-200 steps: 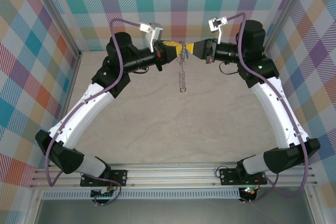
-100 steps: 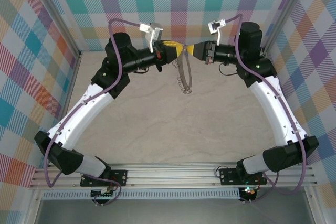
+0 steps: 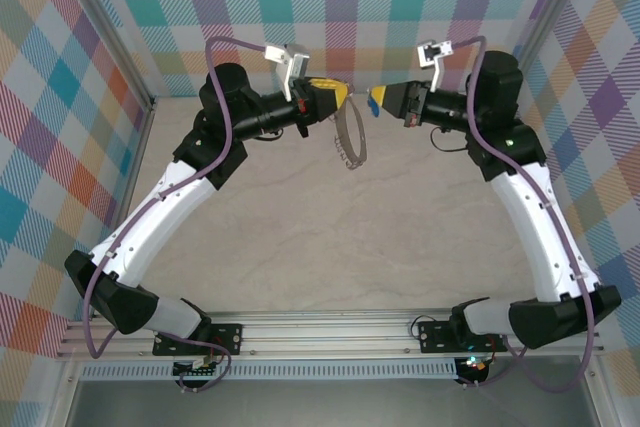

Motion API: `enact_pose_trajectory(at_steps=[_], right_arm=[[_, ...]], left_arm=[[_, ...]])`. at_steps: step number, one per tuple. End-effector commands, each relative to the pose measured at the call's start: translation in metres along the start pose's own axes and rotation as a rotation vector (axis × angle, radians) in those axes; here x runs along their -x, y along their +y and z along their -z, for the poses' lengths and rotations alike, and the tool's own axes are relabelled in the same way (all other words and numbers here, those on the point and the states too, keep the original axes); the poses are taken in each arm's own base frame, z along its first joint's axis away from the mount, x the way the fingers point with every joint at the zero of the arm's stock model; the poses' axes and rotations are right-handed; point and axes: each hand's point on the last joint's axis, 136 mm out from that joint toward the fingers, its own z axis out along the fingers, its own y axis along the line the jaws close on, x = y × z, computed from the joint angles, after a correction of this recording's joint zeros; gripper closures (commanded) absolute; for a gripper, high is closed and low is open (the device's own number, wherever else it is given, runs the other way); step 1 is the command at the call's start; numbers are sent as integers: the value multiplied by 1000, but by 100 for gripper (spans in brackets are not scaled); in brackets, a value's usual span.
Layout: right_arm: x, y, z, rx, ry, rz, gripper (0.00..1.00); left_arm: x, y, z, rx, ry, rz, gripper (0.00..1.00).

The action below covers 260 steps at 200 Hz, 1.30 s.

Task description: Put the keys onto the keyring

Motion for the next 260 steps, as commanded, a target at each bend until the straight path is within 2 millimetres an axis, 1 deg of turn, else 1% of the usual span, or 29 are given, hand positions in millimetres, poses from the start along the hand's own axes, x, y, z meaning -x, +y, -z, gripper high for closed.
enact_pose_trajectory(at_steps=[1, 18, 63, 114, 156, 205, 260], right_arm=[[20, 22, 8, 41, -53, 63, 100], [23, 28, 6, 66, -51, 74, 100], [27, 34, 0, 96, -50, 88, 100], [25, 40, -9, 122, -32, 96, 100], [22, 50, -14, 148, -17, 111, 100], [14, 50, -22, 158, 15, 102, 100], [7, 39, -28, 131, 35, 84, 100]], left_arm=[[17, -18, 8, -40, -52, -40, 100], [18, -18, 7, -44, -53, -39, 100], [18, -18, 5, -46, -53, -31, 100], [17, -18, 5, -47, -49, -30, 100], [17, -16, 4, -42, -47, -28, 100], [18, -16, 3, -43, -50, -27, 100], [18, -17, 4, -43, -51, -27, 100]])
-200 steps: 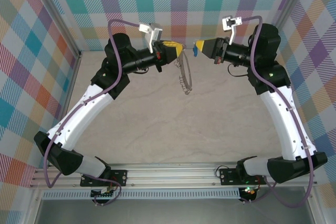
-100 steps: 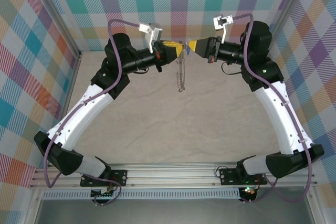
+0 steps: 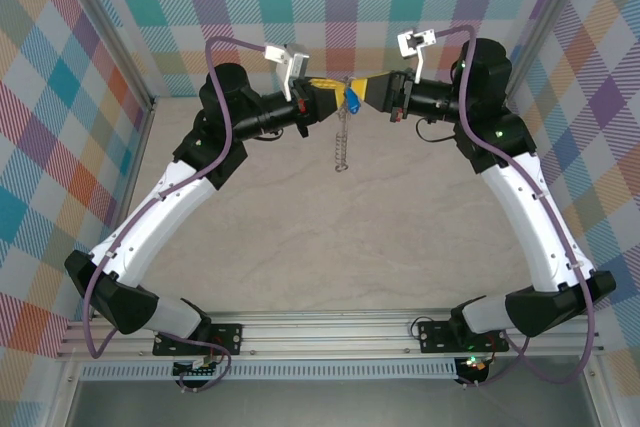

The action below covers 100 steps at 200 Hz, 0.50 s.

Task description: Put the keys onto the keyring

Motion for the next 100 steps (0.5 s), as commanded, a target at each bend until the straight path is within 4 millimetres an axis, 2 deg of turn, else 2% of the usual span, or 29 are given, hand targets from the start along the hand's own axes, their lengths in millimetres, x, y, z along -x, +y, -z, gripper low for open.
enact_pose_trajectory(at_steps=[1, 100], right_arm=[[-1, -1, -3, 2, 13, 17, 100], [-7, -15, -6, -47, 24, -4, 100]], left_arm=[[18, -17, 4, -42, -52, -30, 100], [20, -17, 4, -46, -57, -31, 100]])
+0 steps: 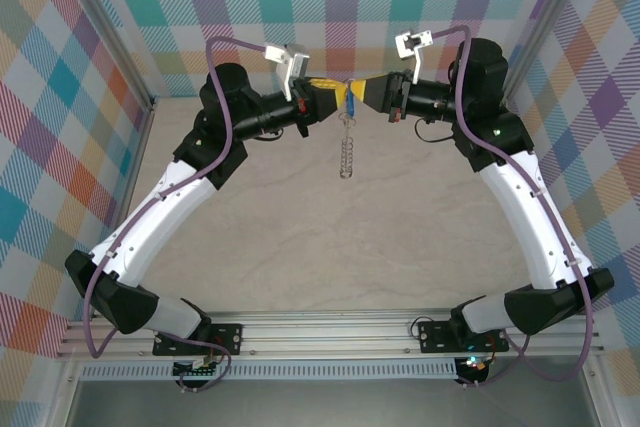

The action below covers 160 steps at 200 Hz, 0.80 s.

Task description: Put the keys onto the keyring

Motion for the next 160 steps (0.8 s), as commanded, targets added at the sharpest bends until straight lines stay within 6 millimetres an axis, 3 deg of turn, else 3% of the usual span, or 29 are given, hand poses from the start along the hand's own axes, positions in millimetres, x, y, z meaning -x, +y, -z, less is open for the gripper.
enact_pose_trajectory(at_steps=[1, 95, 160], right_arm=[[-3, -9, -4, -34, 10, 1, 100], [-11, -38, -2, -132, 22, -34, 100], [-9, -42, 4, -107, 17, -68, 100]], left_arm=[[20, -18, 4, -49, -58, -33, 100], [23, -22, 8, -55, -65, -48, 100], [23, -21, 9, -46, -71, -54, 100]])
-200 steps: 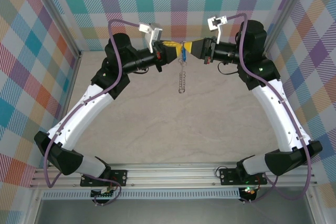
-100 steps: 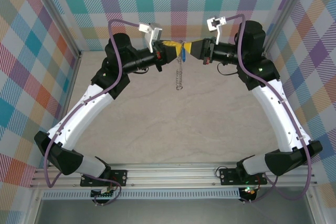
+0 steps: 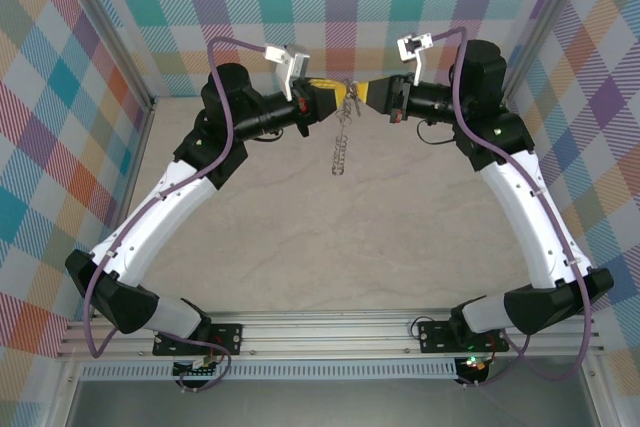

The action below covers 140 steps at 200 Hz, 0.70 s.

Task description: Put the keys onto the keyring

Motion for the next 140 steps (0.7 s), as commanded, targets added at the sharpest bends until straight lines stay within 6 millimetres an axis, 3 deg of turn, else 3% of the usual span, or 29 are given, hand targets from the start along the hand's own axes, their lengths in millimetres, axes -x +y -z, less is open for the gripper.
enact_pose_trajectory(at_steps=[1, 33, 80, 117, 131, 140], right_arm=[[-3, -21, -3, -41, 5, -37, 100], [-6, -15, -4, 9, 20, -35, 100], [-14, 11, -3, 174, 73, -30, 100], [-24, 12, 0, 182, 91, -56, 100], [-29, 9, 3, 166, 102, -76, 72], [-33, 6, 7, 142, 101, -83, 60]], left_arm=[[25, -27, 9, -76, -78, -63, 100], [25, -26, 9, -73, -81, -63, 100], [26, -25, 10, -62, -86, -63, 100], [28, -24, 12, -51, -98, -67, 100], [29, -24, 12, -49, -101, -68, 100], [29, -24, 13, -46, -102, -69, 100]])
